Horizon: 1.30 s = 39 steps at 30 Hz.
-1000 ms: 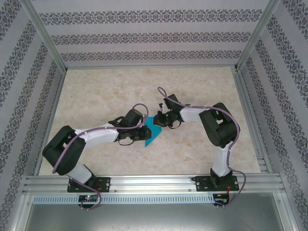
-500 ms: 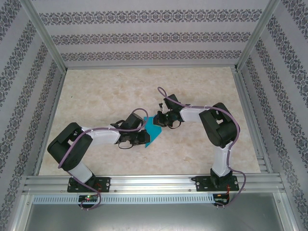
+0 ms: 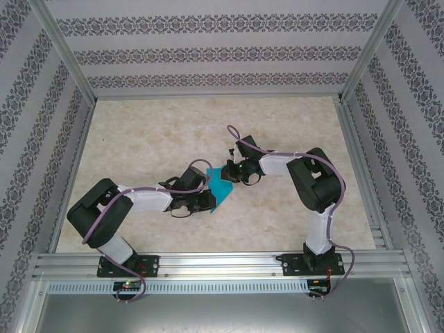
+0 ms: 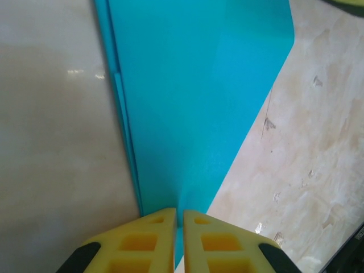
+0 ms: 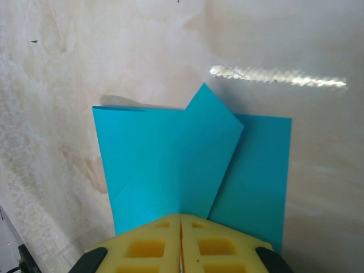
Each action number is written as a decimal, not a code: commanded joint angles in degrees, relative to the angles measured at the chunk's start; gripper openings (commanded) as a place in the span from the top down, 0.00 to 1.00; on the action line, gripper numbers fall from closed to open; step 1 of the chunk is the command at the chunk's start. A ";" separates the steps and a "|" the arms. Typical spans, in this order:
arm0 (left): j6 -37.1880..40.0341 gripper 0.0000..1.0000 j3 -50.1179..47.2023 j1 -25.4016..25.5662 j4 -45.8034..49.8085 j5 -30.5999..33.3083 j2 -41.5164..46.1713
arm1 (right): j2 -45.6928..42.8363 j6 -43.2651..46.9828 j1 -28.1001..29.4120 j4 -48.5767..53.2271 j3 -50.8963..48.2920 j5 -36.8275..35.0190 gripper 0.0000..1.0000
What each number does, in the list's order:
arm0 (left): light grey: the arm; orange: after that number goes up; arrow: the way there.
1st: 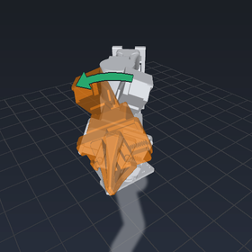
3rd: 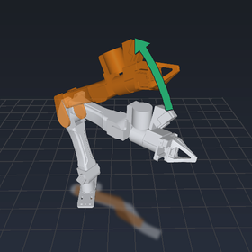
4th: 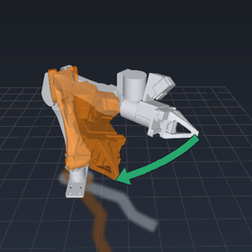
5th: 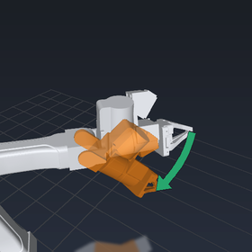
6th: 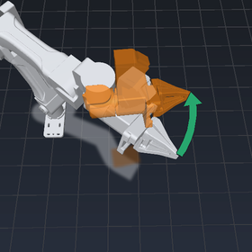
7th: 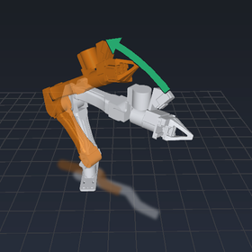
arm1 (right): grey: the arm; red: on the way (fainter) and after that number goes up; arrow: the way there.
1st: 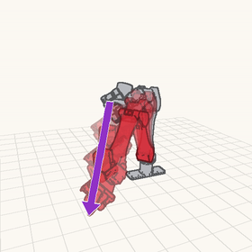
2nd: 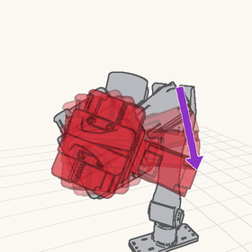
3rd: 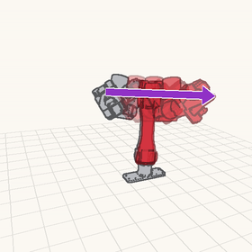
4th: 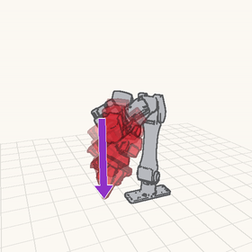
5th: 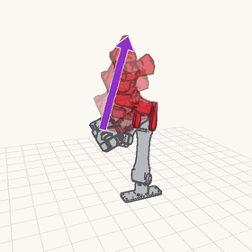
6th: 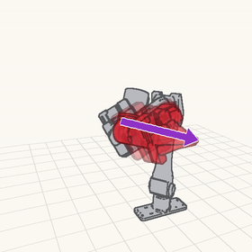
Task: Fold a paper plane with a square sheet of paper (pick it up from the middle)
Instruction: Fourth fold the wing at the center of the table.
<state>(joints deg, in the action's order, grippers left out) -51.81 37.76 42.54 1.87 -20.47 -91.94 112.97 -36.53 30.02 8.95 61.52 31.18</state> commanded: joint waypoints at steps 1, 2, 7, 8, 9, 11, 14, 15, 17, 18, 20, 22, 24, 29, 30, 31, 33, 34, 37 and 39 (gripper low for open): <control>-1.80 0.88 -1.98 2.17 2.88 -1.82 1.80 | 5.24 -0.18 0.56 4.07 -1.57 -7.62 0.91; -2.04 0.88 -2.14 2.28 3.21 -1.68 2.19 | 5.25 -0.21 0.57 4.03 -1.56 -7.62 0.91; -2.94 0.89 -3.02 3.31 3.48 -1.59 3.39 | 5.42 -0.22 0.57 4.06 -1.49 -7.62 0.91; -3.01 0.89 -3.12 3.58 3.65 -1.58 3.42 | 5.49 -0.20 0.57 4.06 -1.45 -7.62 0.91; -3.07 0.89 -3.22 3.85 3.75 -1.58 3.44 | 5.51 -0.23 0.57 4.06 -1.45 -7.62 0.91; -3.43 0.89 -3.67 4.03 3.91 -1.47 3.26 | 5.47 -0.31 0.57 4.02 -1.57 -7.62 0.91; -3.71 0.89 -4.11 4.14 3.50 -1.34 3.06 | 5.42 -0.29 0.55 4.02 -1.54 -7.62 0.91; -3.73 0.89 -4.25 4.13 3.56 -1.19 3.00 | 5.44 -0.29 0.56 4.01 -1.60 -7.62 0.91; -3.65 0.89 -4.11 4.17 4.54 -0.47 2.62 | 5.41 -0.25 0.51 4.03 -1.64 -7.62 0.91; -3.64 0.89 -4.26 4.13 4.77 -0.30 2.48 | 5.42 -0.29 0.56 4.01 -1.65 -7.62 0.91; -3.78 0.89 -4.49 4.13 4.64 -0.45 2.19 | 5.43 -0.20 0.57 4.08 -1.65 -7.70 0.91; -3.12 0.89 -3.78 4.13 5.18 -0.58 2.61 | 5.47 -0.25 0.56 4.09 -1.63 -7.71 0.91; -1.73 0.89 -2.02 4.13 5.90 -0.32 4.16 | 5.50 -0.16 0.57 4.26 -1.59 -7.71 0.91; 1.41 0.85 3.30 3.54 6.34 2.03 8.87 | 5.65 0.06 0.52 4.57 -1.48 -7.89 0.91; 1.81 0.84 3.86 3.30 6.40 2.50 8.98 | 5.75 0.06 0.48 4.55 -1.38 -7.80 0.91; 2.16 0.84 4.36 2.94 6.50 2.90 8.85 | 5.84 0.06 0.50 4.57 -1.36 -7.81 0.91; 2.72 0.84 5.39 2.00 7.18 3.35 7.55 | 5.99 -0.05 0.52 4.53 -1.26 -7.71 0.91; 2.85 0.84 5.66 1.56 7.15 3.50 6.70 | 6.03 -0.05 0.50 4.46 -1.31 -7.67 0.91; 2.70 0.86 6.21 0.72 6.80 3.33 3.26 | 5.99 0.05 0.52 4.62 -1.06 -7.54 0.91; 2.51 0.86 6.30 0.53 6.48 3.21 1.55 | 5.91 0.06 0.48 4.77 -1.01 -7.61 0.91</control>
<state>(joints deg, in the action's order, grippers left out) -50.68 43.57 43.88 7.14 -18.22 -87.96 113.65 -36.56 30.02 8.95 62.26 31.62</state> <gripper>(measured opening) 0.142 0.087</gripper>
